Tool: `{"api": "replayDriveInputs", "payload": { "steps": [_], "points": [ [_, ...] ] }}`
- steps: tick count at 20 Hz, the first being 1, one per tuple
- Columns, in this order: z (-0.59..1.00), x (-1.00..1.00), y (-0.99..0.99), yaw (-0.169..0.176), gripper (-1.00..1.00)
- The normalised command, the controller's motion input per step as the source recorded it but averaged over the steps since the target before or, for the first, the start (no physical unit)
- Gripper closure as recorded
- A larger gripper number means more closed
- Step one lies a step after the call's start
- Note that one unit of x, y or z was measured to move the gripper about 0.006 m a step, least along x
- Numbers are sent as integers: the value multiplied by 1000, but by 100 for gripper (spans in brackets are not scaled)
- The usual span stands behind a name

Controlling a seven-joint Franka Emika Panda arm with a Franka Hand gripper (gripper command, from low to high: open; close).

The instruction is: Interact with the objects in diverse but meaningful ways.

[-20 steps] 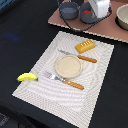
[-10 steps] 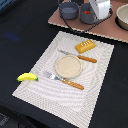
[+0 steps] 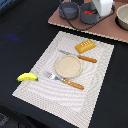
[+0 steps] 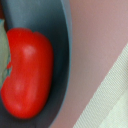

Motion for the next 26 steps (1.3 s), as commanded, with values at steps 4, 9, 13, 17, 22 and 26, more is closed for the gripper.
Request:
{"api": "replayDriveInputs", "payload": {
  "steps": [4,9,13,17,22,26],
  "points": [
    [773,286,-184,-135,-100],
    [319,204,-598,-127,-100],
    [20,117,-826,-59,-100],
    [17,129,-906,-30,-100],
    [20,167,-983,-2,-100],
    [-11,78,-1000,0,-100]
  ]
}}
